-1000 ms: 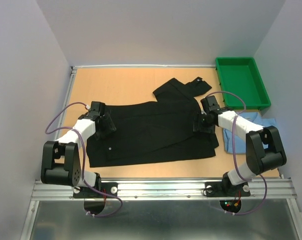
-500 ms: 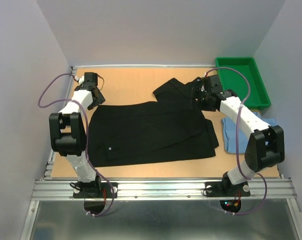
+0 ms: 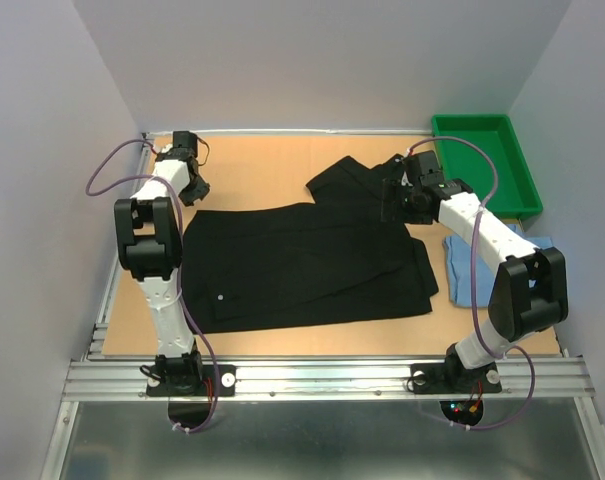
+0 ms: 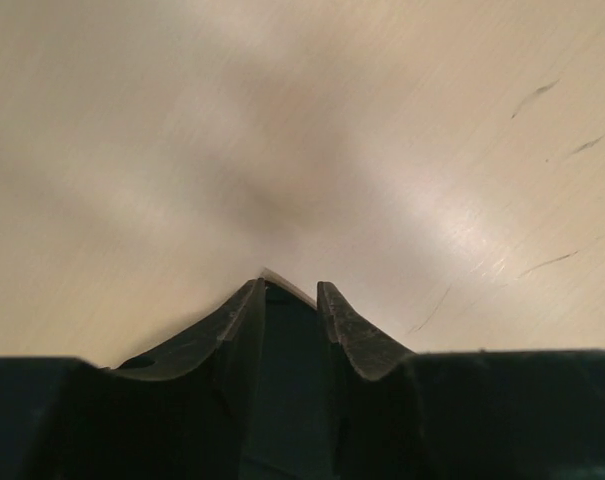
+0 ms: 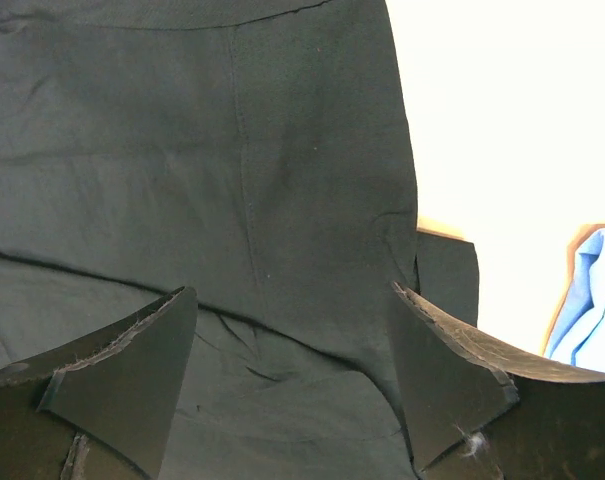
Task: Fold and stack the long sleeve shirts
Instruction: Fold the shirt
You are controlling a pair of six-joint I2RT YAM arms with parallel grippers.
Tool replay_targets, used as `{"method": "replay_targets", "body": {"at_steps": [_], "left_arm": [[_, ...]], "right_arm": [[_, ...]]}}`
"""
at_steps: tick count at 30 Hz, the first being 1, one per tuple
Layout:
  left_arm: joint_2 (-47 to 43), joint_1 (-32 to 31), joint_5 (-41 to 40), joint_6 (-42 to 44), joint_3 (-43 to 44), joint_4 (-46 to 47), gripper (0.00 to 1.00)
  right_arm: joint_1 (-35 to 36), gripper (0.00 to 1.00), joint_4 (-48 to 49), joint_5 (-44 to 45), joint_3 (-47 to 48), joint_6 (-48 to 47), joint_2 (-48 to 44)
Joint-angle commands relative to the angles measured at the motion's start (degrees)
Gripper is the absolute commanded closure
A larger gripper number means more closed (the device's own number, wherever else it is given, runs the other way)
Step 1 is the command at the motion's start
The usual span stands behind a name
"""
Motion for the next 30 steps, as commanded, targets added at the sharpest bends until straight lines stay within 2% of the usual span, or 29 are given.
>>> {"method": "replay_targets", "body": {"at_steps": [1,7,21,30], "left_arm": [[0.5,0.0,1.3,-1.2,2.1,-3.7,0.56],[2.5,0.0,2.2,-2.0,2.6,-5.9,0.48],[7.5,-0.4,-1.6,-2.7,5.3,-9.8,0.5],[8.9,-1.3,-3.6,-1.9,4.7,-11.7,0.72]], "right_arm": [[0.2,0.19,0.9,1.5,-1.2,-1.5,-1.7],[0.3,0.19,1.8,2.1,-2.7,-2.0,-2.3],[0.3,0.19,4.7,1.2,-6.8,-2.3,-3.9],[0.3,0.19,5.6,0.0,-6.8,-1.4,-4.7]]}}
